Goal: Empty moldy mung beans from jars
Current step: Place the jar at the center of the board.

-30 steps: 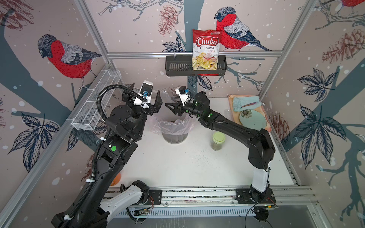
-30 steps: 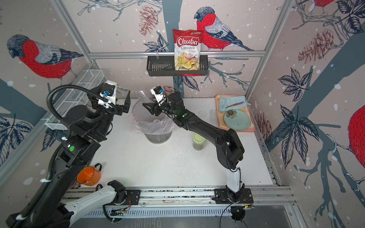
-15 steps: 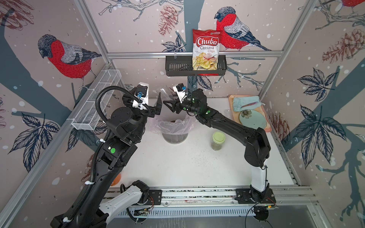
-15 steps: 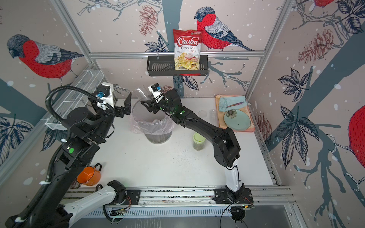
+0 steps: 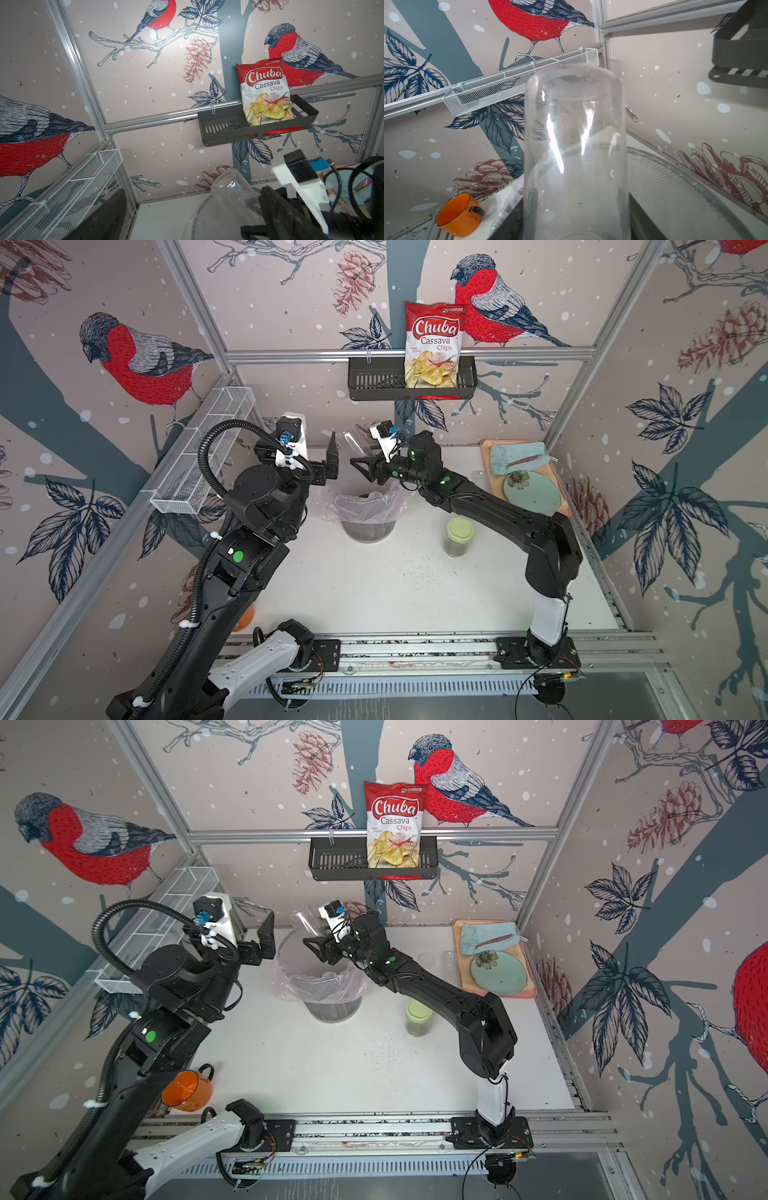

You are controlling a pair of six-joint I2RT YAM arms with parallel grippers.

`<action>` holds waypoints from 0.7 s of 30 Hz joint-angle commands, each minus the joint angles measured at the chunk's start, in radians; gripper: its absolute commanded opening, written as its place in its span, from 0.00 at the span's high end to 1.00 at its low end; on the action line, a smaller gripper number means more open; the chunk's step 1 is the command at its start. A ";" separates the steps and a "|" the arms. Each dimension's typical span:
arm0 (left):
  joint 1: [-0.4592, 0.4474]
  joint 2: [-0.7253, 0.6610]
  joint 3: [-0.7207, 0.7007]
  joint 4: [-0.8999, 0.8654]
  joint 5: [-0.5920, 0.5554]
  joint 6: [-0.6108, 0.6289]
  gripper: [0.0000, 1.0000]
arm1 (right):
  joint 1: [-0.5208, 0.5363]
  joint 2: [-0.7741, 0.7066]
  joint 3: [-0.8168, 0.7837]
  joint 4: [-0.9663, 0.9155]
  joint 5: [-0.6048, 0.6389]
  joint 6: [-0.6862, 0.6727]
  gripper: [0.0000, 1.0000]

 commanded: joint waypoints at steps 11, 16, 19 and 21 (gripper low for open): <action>-0.001 -0.003 0.025 -0.003 -0.048 -0.066 0.03 | 0.013 -0.048 -0.028 0.062 0.020 0.009 0.53; -0.002 -0.004 0.022 -0.009 -0.040 -0.070 0.03 | -0.018 0.016 0.188 -0.219 -0.057 0.007 0.55; 0.000 -0.012 0.009 -0.003 -0.033 -0.070 0.03 | -0.017 -0.077 0.104 -0.154 -0.017 0.023 0.53; -0.001 -0.015 0.006 -0.003 -0.033 -0.072 0.03 | -0.038 -0.097 0.136 -0.207 -0.032 0.062 0.53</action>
